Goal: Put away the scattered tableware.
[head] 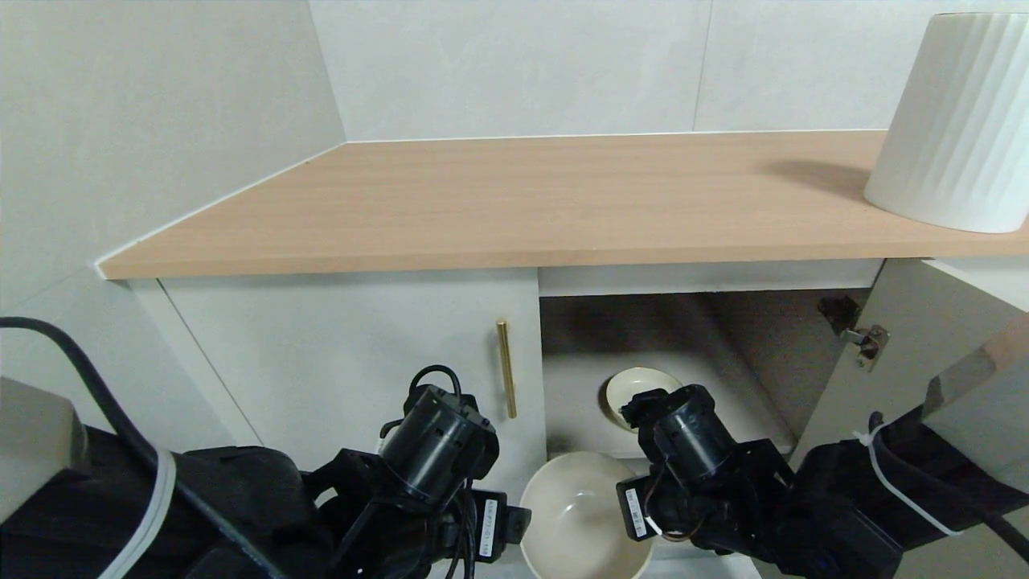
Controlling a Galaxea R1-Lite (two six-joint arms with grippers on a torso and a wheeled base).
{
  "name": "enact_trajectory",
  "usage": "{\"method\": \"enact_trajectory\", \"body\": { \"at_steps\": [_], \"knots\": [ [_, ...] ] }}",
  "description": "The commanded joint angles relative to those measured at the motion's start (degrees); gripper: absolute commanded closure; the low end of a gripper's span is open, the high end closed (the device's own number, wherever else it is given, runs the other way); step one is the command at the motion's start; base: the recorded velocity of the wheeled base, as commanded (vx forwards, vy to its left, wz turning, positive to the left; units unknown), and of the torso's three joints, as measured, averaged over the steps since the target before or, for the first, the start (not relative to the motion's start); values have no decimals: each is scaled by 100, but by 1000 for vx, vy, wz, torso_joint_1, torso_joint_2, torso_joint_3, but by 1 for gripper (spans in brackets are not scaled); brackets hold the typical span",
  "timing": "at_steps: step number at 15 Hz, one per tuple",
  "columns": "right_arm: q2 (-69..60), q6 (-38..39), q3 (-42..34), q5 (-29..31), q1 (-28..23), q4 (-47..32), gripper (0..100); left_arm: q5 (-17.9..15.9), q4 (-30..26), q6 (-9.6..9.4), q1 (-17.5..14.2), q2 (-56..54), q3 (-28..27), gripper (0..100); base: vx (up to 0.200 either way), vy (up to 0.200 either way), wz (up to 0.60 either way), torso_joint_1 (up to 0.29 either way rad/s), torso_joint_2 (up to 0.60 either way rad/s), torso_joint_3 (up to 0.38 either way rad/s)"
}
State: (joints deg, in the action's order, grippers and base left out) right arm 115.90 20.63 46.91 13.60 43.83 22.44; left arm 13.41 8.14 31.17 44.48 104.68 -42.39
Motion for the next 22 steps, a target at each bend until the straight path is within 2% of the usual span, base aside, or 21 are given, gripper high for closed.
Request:
{"method": "enact_trajectory", "body": {
  "at_steps": [1, 5, 9, 16, 20, 22],
  "knots": [
    [117, 3, 11, 11, -190, 15, 100, 4, 12, 3, 8, -71, 2, 0, 0, 0, 0, 0, 0, 0],
    [214, 433, 73, 2, -876, 23, 100, 4, 3, -6, 8, -123, 11, 0, 0, 0, 0, 0, 0, 0],
    [460, 1532, 723, 46, -1552, -29, 100, 4, 3, 3, 8, -123, 2, 0, 0, 0, 0, 0, 0, 0],
    [689, 2297, 1215, 81, -1842, 23, 100, 4, 3, 12, -1, -123, -6, 0, 0, 0, 0, 0, 0, 0],
    [1172, 2411, 1699, 635, -2027, 23, 100, 4, 3, 3, -1, -123, -6, 0, 0, 0, 0, 0, 0, 0],
    [1365, 2411, 1918, 696, -2089, 15, 100, 4, 3, 12, -1, -106, -6, 0, 0, 0, 0, 0, 0, 0]
  ]
}}
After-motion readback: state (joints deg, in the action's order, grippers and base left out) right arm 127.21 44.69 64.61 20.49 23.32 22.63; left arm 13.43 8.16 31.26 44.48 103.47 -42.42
